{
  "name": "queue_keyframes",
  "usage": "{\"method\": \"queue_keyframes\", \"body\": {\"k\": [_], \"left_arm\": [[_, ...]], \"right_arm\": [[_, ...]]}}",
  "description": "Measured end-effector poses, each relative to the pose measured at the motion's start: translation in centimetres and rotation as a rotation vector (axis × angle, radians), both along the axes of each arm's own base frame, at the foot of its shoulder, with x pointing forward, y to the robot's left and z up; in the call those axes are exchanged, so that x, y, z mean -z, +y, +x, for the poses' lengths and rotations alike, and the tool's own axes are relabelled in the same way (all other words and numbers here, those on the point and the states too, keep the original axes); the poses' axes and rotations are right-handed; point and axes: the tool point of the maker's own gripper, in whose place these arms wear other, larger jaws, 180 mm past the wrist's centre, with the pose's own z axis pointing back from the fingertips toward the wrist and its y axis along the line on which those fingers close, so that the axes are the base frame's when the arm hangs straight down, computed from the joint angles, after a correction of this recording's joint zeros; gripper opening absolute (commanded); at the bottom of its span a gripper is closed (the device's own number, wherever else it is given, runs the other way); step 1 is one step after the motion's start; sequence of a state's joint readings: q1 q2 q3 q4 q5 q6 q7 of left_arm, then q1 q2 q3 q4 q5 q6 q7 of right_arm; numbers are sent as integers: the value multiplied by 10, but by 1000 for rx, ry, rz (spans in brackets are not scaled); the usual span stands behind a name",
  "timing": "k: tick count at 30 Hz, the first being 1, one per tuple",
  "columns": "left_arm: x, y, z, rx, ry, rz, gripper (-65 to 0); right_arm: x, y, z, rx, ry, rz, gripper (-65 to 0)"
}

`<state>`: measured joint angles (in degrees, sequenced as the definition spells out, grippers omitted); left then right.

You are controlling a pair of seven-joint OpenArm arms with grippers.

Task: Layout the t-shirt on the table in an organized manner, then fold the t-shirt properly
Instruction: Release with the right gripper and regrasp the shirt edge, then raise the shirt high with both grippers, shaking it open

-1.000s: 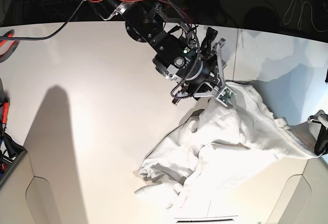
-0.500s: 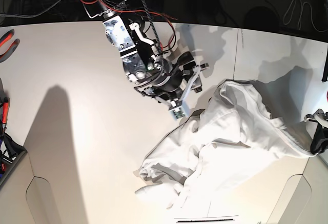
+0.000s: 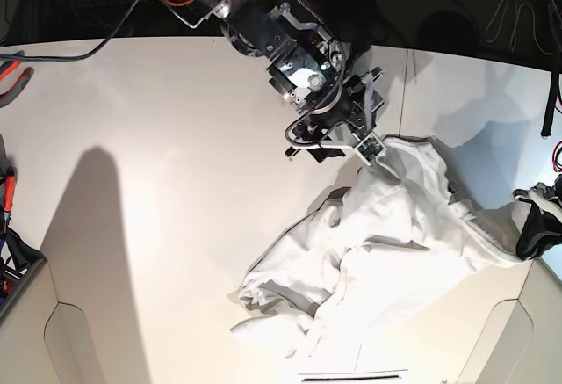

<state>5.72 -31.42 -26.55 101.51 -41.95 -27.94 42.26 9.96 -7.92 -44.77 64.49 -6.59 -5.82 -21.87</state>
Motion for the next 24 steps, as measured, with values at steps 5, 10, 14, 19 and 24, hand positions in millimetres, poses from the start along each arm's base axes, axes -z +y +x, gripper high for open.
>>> {"method": "queue_keyframes", "body": {"k": [5, 10, 14, 19, 24], "left_arm": [[-2, -8, -1, 44, -10, -16, -650], [-2, -11, -1, 51, -7, -37, -650], [-2, -16, -3, 65, 3, -63, -650], [-15, -45, -11, 179, -17, -86, -650], [-29, -87, -31, 258, -70, -84, -650]], "right_arm": [[0, -3, 25, 7, -29, 19, -289], [-7, 9, 27, -7, 27, 113, -289], [-9, 23, 19, -23, 65, 249, -290], [1, 17, 21, 21, 79, 268, -290], [1, 15, 28, 46, 80, 296, -290]]}}
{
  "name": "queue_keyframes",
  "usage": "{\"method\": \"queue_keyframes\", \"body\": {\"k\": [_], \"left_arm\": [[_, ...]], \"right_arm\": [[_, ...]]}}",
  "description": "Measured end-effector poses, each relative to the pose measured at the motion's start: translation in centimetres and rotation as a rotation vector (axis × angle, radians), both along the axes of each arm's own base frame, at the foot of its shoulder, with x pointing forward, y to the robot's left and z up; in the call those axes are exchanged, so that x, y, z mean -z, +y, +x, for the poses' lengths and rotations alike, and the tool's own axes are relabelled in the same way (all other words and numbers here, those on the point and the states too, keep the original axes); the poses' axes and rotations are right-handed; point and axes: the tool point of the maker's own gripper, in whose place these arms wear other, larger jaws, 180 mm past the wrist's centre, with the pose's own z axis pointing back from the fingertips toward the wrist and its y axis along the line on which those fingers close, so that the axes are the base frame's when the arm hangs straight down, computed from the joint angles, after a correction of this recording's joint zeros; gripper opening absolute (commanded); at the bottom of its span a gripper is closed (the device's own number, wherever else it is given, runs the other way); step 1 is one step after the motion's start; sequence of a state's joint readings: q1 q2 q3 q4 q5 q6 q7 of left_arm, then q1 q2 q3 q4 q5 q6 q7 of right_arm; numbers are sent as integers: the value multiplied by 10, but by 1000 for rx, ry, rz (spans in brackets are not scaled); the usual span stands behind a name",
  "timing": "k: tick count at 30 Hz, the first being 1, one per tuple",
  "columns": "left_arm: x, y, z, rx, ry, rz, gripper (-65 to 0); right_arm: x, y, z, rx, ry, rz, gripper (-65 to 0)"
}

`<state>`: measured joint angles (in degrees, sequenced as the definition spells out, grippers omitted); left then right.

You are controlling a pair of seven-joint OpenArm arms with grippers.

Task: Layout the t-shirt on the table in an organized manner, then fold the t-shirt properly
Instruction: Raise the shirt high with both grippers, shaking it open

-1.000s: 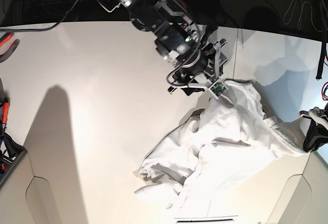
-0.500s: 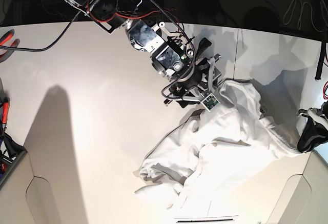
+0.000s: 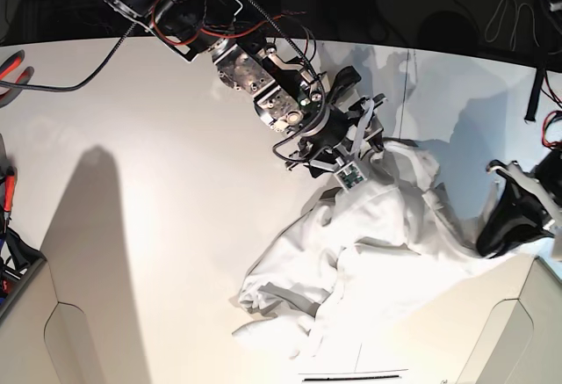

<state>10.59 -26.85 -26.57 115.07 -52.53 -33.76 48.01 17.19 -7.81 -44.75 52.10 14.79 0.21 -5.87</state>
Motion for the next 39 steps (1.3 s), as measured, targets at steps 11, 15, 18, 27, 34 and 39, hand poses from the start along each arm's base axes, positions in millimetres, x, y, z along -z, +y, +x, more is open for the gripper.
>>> {"method": "queue_keyframes", "body": {"k": [11, 15, 18, 27, 34, 39], "left_arm": [[14, -39, -36, 18, 29, -65, -650], [14, -39, -36, 17, 30, -66, -650], [14, -39, -36, 17, 30, -65, -650], [24, -27, -35, -30, 56, 27, -650], [33, -10, -32, -92, 69, 132, -650], [32, -8, -32, -90, 69, 141, -650]], "right_arm": [[-22, 1, 29, 19, -52, 29, -310], [-21, 0, 28, 8, -65, 9, -650], [-20, -6, 33, 35, -86, -23, -650], [-40, -28, 67, 110, -207, -107, -650], [-118, -71, 148, 299, -303, -26, -650], [-161, -92, 188, 375, -290, 60, -650]]}}
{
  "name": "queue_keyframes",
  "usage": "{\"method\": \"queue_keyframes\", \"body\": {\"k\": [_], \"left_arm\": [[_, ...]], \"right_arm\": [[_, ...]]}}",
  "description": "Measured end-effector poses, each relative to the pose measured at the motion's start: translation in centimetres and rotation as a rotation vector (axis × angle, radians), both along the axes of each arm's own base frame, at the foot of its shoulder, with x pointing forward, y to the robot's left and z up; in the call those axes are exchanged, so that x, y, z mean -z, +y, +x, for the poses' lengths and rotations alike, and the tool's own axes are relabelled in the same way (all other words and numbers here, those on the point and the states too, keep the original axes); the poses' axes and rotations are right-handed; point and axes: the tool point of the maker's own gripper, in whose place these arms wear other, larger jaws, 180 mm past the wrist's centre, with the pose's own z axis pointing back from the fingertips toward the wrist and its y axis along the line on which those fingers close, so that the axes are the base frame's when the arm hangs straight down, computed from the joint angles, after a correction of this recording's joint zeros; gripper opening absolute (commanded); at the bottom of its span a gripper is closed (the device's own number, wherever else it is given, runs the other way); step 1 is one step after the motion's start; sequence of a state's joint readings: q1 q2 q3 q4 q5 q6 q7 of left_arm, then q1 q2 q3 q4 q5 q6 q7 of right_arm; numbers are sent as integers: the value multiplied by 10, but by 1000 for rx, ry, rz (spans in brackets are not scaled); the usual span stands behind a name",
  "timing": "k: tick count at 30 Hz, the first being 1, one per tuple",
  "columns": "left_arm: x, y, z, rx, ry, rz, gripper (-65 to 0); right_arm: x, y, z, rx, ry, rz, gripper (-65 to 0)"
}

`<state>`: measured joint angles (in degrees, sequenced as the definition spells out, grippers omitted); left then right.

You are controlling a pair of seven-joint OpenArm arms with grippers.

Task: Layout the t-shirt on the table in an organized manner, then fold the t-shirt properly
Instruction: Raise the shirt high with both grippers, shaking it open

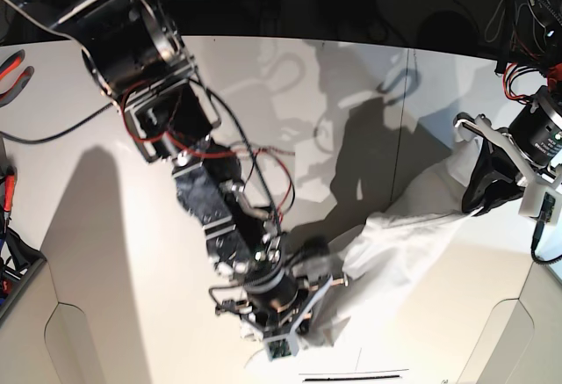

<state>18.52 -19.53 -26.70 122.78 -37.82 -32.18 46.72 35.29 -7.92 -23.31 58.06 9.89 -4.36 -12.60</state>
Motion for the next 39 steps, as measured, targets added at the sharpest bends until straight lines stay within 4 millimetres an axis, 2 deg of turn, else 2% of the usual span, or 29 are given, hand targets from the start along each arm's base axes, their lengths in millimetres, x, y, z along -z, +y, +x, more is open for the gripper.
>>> {"method": "queue_keyframes", "body": {"k": [7, 12, 16, 19, 21, 25, 28, 31, 34, 36, 39], "left_arm": [[-12, -6, 3, 16, -58, -60, -650], [-31, -5, 12, 2, -148, -79, -650], [-73, 30, 30, -126, -294, -71, -650], [-103, 49, 27, -176, -383, -43, -650], [-120, 59, 21, -189, -423, -1, -650], [-164, 73, 6, -207, -529, 129, -650], [-193, 88, -9, -259, -599, 215, -650], [-218, 114, -24, -362, -660, 250, -650], [-230, 130, -37, -420, -687, 289, -650], [-228, 135, -42, -433, -672, 305, -650], [-210, 127, -40, -377, -589, 269, -650]], "right_arm": [[-85, 22, 30, -129, -134, 69, -650], [-167, 31, 49, -190, -286, 54, -650], [-239, 35, 58, -212, -418, 44, -650], [-272, 35, 60, -213, -465, 37, -650], [-281, 35, 60, -218, -478, 40, -650], [-284, 39, 57, -244, -469, 71, -650], [-291, 50, 47, -318, -486, 84, -650], [-303, 61, 32, -403, -526, 98, -650], [-316, 67, 21, -437, -566, 105, -650], [-322, 69, 16, -447, -572, 99, -650], [-307, 69, 18, -444, -517, 73, -650]]}}
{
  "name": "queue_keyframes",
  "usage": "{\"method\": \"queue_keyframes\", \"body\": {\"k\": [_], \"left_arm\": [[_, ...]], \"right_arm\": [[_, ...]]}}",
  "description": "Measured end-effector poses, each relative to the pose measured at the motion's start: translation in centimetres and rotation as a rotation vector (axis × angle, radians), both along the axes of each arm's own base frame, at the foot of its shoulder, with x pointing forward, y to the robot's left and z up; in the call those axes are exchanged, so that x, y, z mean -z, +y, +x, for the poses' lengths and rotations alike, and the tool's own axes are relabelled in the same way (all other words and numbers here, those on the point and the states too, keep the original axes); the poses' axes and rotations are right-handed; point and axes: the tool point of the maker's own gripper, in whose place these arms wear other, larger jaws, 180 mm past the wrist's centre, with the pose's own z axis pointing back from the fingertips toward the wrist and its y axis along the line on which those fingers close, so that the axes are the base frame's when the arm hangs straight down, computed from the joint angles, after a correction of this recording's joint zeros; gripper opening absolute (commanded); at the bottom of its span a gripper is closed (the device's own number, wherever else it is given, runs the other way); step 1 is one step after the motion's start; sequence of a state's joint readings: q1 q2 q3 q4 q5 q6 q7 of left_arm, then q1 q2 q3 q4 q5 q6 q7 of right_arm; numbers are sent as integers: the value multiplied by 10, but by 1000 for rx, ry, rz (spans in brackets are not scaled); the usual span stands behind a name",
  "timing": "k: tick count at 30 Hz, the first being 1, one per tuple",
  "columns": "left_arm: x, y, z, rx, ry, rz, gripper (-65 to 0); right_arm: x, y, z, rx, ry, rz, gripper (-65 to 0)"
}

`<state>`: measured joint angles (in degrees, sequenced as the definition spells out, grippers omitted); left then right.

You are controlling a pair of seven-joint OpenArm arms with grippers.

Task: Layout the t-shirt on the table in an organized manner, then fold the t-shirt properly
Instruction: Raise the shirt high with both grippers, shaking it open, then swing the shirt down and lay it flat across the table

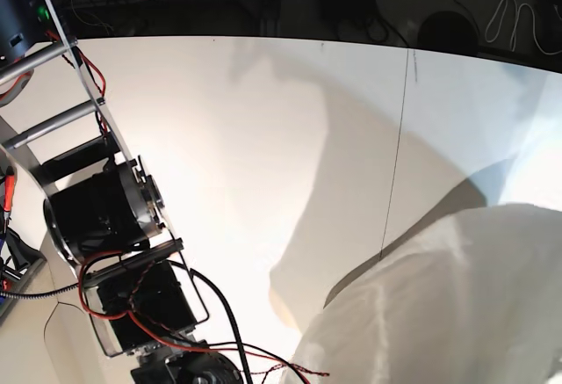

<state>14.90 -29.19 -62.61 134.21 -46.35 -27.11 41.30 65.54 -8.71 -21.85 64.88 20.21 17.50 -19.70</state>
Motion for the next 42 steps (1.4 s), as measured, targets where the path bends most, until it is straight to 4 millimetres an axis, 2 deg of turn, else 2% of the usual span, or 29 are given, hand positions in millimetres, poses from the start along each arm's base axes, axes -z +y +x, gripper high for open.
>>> {"method": "queue_keyframes", "body": {"k": [2, 5, 8, 12, 17, 20, 25, 30, 35, 42], "left_arm": [[16, -13, 1, 73, 78, -22, -650], [40, -35, -3, 199, 190, -70, -650], [58, -63, -12, 352, 269, -127, -650], [80, -107, -26, 560, 340, -265, -650], [128, -165, -36, 747, 506, -425, -650], [144, -204, -42, 880, 574, -494, -650], [165, -260, -63, 1069, 697, -564, -650], [178, -300, -81, 1204, 790, -564, -650], [186, -322, -83, 1266, 822, -487, -650], [198, -341, -78, 1319, 844, -471, -650]], "right_arm": [[28, -3, 5, 29, 83, -31, -650], [92, -13, 9, 83, 277, -111, -650], [155, -24, 1, 113, 471, -210, -650], [210, -49, -4, 185, 578, -298, -650], [268, -118, -1, 365, 632, -450, -650], [296, -162, -6, 474, 701, -514, -650], [324, -221, -19, 571, 823, -626, -650], [328, -270, -21, 643, 847, -667, -650], [327, -290, -22, 679, 846, -687, -650], [330, -315, -20, 795, 831, -739, -650]]}}
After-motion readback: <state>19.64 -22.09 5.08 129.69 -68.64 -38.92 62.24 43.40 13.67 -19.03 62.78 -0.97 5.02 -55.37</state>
